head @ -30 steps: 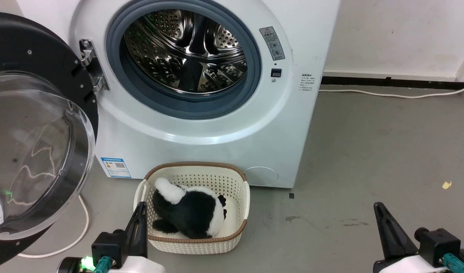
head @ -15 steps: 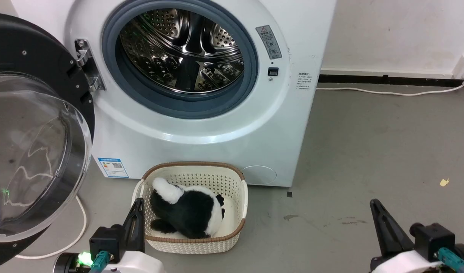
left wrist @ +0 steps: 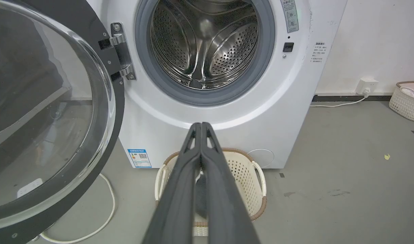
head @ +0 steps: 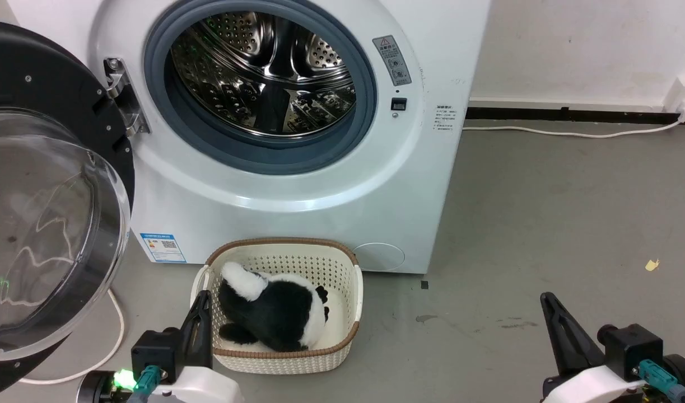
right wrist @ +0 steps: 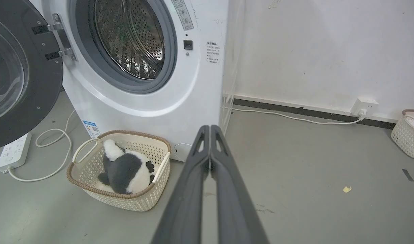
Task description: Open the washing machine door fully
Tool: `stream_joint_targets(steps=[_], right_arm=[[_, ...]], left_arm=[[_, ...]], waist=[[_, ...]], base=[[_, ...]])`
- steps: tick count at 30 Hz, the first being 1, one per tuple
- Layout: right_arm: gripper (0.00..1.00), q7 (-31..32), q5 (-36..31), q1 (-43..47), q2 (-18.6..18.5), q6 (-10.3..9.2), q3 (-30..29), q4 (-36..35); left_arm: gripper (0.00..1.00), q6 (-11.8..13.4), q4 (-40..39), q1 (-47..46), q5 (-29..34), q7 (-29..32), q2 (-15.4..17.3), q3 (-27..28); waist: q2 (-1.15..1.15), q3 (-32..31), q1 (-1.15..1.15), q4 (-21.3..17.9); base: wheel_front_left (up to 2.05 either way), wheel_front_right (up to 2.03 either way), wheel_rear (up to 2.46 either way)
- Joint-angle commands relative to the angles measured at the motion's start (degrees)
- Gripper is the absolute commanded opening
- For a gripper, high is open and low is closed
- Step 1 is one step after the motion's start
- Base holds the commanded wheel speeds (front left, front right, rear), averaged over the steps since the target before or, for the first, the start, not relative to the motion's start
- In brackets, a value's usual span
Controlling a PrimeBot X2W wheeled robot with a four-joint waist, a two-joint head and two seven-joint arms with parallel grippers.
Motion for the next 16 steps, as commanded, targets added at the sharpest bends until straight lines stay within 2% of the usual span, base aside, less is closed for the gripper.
stream_joint_targets(steps=[1, 16], right_arm=[[0.00, 0.25, -0.30, -1.22, 0.12, 0.03, 0.18, -0.46], [0.00, 1.98, -1.17, -2.03, 0.14, 0.04, 0.82, -0.89]], left_arm=[[0.00, -0.23, -0.22, -1.02, 0.60, 0.33, -0.17, 0.24], [0.00, -1.32, -0.51, -1.56, 2.01, 1.96, -1.04, 1.72]], waist=[[0.00, 0.02, 0.00, -0.05], [0.00, 0.30, 0.00, -0.63]], base=[[0.00, 0.00, 0.00], [0.00, 0.00, 0.00]])
